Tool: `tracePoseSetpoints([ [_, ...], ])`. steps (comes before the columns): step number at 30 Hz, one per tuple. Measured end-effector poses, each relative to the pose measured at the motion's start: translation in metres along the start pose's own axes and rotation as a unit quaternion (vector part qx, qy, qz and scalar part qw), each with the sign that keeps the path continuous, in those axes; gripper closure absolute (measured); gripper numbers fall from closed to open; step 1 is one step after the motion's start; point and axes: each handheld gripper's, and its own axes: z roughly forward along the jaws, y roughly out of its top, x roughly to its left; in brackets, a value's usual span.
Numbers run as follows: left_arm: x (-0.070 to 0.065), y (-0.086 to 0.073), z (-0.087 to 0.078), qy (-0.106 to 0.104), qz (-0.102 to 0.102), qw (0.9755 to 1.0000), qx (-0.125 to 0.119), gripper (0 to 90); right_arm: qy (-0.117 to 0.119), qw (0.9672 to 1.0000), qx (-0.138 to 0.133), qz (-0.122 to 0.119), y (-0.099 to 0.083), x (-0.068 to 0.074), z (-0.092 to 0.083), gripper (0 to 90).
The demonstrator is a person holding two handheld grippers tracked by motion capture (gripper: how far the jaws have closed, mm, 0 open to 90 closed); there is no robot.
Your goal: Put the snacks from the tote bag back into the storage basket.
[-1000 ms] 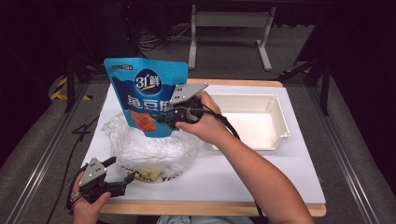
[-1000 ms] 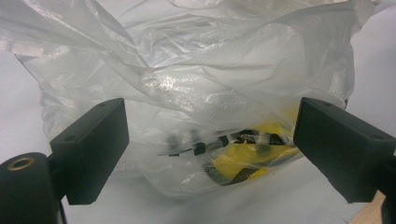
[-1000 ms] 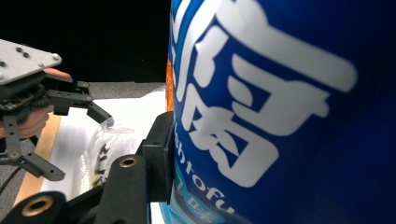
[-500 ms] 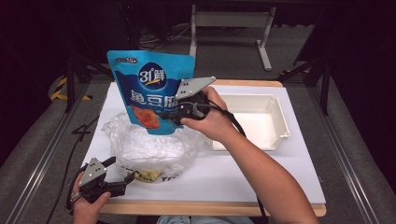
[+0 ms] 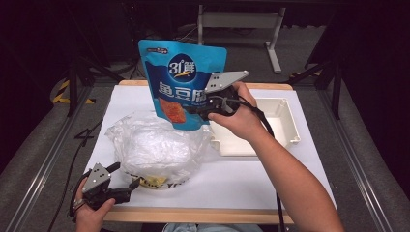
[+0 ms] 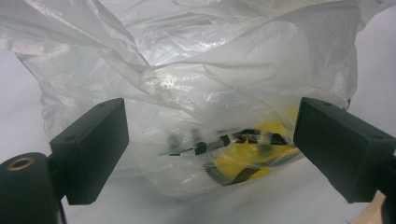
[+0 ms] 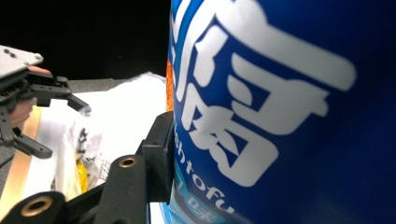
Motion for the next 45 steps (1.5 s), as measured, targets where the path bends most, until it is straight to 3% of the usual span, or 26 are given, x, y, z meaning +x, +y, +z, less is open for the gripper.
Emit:
tracePoseSetpoints([
  [15,0.0,0.0,0.001,0.0,-0.002,1.0,0.001,11.3,-0.05,0.9983,0.006,0.028,-0.019,-0.032,-0.043,52.6],
  [27,0.001,0.0,0.002,0.003,-0.003,1.0,0.005,11.3,-0.096,0.994,0.008,0.051,-0.041,-0.064,-0.078,52.4],
  [45,0.001,0.0,0.003,0.003,-0.004,1.0,0.006,11.3,-0.137,0.9881,0.017,0.069,-0.072,-0.095,-0.108,52.1],
])
